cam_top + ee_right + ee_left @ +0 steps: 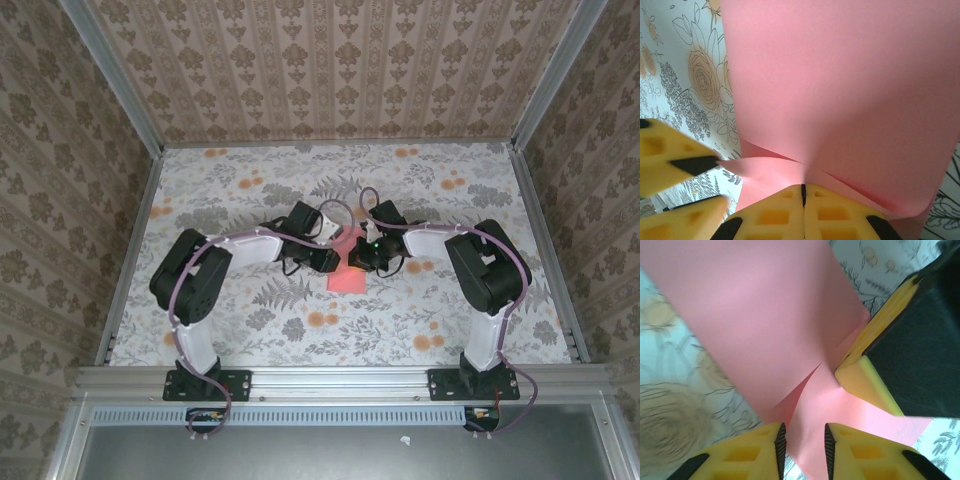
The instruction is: Fold a paper plane with a square sheet of paper (fold left side to right side)
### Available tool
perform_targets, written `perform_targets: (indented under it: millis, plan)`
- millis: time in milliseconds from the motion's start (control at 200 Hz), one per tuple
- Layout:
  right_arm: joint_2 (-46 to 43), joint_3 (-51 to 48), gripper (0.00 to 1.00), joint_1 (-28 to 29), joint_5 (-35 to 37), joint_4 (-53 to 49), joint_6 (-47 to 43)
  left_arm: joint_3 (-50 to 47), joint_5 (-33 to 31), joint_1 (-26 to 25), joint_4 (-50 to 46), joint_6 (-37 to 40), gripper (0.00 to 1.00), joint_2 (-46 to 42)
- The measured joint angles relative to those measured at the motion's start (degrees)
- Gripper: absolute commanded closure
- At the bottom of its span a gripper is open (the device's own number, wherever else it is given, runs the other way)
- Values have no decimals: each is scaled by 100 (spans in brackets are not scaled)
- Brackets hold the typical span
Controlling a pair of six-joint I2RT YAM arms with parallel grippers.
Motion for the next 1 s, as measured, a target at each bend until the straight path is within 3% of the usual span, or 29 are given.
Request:
perform_targets:
  millis: [235,550,1000]
  plan:
    - [11,33,94,0,0,-52,-63,-610,730,264,321,-645,73,-817]
    - [46,98,93,0,-4,-140,-101,-1239,2111,146,1075,-1552,76,-638]
    - [48,120,93,0,0,-186,-122,-1034,2033,13,861,-1478,76,-101]
